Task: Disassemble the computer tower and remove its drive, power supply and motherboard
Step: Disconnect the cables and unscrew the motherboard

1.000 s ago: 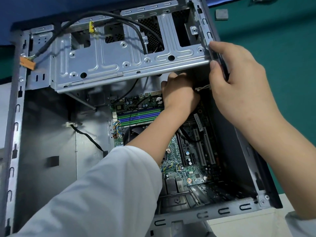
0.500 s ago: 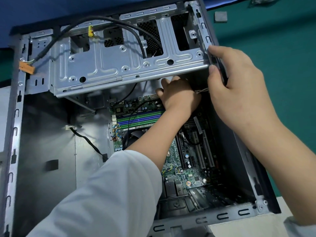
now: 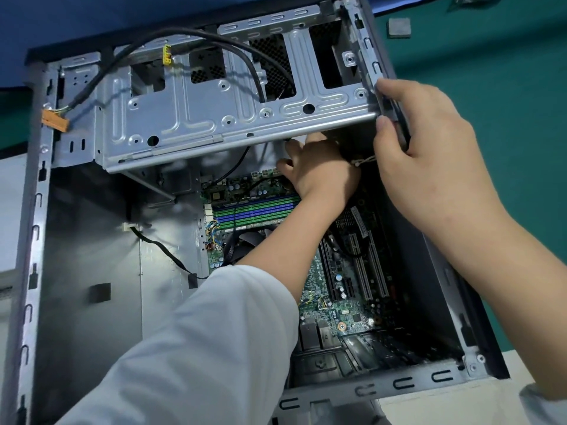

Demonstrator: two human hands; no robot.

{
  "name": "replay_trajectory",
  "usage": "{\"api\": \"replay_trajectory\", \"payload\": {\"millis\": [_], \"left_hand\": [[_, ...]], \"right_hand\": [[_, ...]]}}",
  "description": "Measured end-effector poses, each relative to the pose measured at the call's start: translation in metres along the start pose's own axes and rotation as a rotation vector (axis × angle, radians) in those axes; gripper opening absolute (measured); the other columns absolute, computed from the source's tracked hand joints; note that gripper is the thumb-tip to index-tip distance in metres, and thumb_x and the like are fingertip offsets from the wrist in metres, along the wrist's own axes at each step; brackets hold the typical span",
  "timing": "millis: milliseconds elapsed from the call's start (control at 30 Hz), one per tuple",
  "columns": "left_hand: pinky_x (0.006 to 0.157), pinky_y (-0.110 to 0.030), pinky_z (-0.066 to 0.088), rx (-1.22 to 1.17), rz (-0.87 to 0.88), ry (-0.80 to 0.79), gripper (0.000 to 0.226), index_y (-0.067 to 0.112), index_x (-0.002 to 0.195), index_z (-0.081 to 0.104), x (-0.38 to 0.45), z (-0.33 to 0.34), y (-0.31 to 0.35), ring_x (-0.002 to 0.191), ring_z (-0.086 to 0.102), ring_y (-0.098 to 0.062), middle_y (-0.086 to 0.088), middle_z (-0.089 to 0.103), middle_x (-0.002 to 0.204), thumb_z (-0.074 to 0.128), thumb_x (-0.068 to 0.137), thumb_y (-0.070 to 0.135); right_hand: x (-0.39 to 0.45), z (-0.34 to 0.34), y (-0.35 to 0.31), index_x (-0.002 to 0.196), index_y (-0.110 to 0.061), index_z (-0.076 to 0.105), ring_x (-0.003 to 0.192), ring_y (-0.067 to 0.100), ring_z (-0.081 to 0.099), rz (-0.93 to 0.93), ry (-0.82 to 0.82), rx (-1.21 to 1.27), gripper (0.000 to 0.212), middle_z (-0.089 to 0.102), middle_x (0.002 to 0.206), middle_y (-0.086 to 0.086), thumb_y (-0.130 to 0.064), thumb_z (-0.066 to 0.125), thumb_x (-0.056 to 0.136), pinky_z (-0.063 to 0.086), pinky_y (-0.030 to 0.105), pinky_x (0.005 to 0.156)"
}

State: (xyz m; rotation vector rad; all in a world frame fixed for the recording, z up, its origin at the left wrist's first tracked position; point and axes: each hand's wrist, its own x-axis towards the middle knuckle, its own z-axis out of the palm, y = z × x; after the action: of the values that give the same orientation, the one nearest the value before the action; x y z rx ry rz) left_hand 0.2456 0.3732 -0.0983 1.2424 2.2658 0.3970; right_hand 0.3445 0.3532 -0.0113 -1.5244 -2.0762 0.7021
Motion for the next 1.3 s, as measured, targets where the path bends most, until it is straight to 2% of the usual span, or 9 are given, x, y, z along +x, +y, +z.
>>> {"api": "replay_trajectory", "payload": {"millis": [100,233,367,467,700,833,1033,1200,1300], "left_hand": [[0.096,-0.043,0.019,-0.144,-0.036,0.022,0.009,0.023,0.082,0.056,-0.002,-0.002,-0.001,0.128,0.018,-0.028,-0.004,0.053,0.12,0.057,0.077,0.016],[0.093,-0.042,0.02,-0.162,0.036,0.011,0.032,0.025,0.062,0.029,-0.007,-0.003,-0.005,0.124,0.022,-0.03,-0.005,0.05,0.116,0.054,0.073,0.01],[0.094,-0.042,0.02,-0.067,0.0,0.029,0.006,0.023,0.08,0.053,-0.003,0.0,-0.003,0.125,0.024,-0.029,0.0,0.053,0.114,0.057,0.077,0.02],[0.094,-0.041,0.021,-0.022,-0.021,-0.006,0.014,0.024,0.09,0.062,0.0,0.002,-0.003,0.125,0.026,-0.029,0.003,0.056,0.108,0.056,0.078,0.027],[0.081,-0.036,0.015,-0.007,0.049,-0.009,0.003,0.025,0.08,0.055,-0.001,0.002,-0.006,0.121,0.027,-0.029,0.004,0.05,0.107,0.054,0.079,0.023],[0.085,-0.036,0.018,-0.059,-0.01,0.014,0.004,0.025,0.079,0.059,0.0,0.004,-0.005,0.121,0.031,-0.028,0.004,0.055,0.104,0.056,0.077,0.023],[0.08,-0.036,0.017,0.048,0.076,-0.053,0.011,0.027,0.089,0.058,0.001,0.006,-0.009,0.119,0.028,-0.027,0.005,0.055,0.111,0.051,0.081,0.026],[0.085,-0.035,0.02,-0.059,-0.016,0.001,0.011,0.028,0.089,0.059,0.004,0.004,-0.003,0.125,0.029,-0.025,0.003,0.058,0.11,0.055,0.08,0.023],[0.088,-0.036,0.021,-0.03,0.031,-0.028,0.008,0.027,0.085,0.055,0.002,0.006,-0.008,0.122,0.029,-0.025,0.004,0.058,0.108,0.054,0.079,0.022]], "right_hand": [[-0.001,0.0,0.0,0.137,-0.019,0.045,0.116,0.005,0.034,0.004,0.001,-0.003,0.041,0.046,0.138,-0.002,-0.017,0.041,0.096,0.02,0.006,0.085],[0.0,0.0,0.0,0.137,-0.021,0.045,0.116,0.004,0.036,0.011,-0.002,0.005,0.041,0.046,0.139,-0.004,-0.017,0.041,0.096,0.021,0.006,0.085],[-0.001,-0.001,-0.001,0.137,-0.021,0.045,0.116,0.004,0.038,0.014,0.001,0.02,0.041,0.046,0.138,-0.004,-0.017,0.042,0.096,0.022,0.007,0.085],[-0.003,-0.001,-0.002,0.137,-0.02,0.045,0.117,0.006,0.04,0.02,0.002,0.022,0.04,0.046,0.137,-0.003,-0.017,0.042,0.096,0.023,0.008,0.086],[-0.001,-0.001,-0.002,0.137,-0.019,0.045,0.116,0.005,0.039,0.013,0.001,0.016,0.041,0.046,0.137,-0.002,-0.016,0.042,0.096,0.022,0.007,0.086],[-0.001,-0.002,-0.002,0.137,-0.021,0.045,0.117,0.005,0.04,0.025,-0.004,0.019,0.041,0.046,0.137,-0.004,-0.017,0.042,0.096,0.023,0.008,0.086],[-0.001,-0.001,-0.001,0.136,-0.021,0.045,0.116,0.003,0.038,0.015,0.0,0.025,0.04,0.046,0.137,-0.005,-0.017,0.042,0.096,0.022,0.005,0.085],[0.0,0.0,0.001,0.136,-0.022,0.045,0.118,0.002,0.032,0.009,-0.005,0.032,0.041,0.047,0.136,-0.006,-0.017,0.042,0.096,0.017,-0.007,0.082],[-0.001,0.0,0.001,0.136,-0.022,0.045,0.116,0.001,0.033,0.009,0.0,0.031,0.041,0.047,0.136,-0.006,-0.018,0.042,0.096,0.021,-0.001,0.084]]}}
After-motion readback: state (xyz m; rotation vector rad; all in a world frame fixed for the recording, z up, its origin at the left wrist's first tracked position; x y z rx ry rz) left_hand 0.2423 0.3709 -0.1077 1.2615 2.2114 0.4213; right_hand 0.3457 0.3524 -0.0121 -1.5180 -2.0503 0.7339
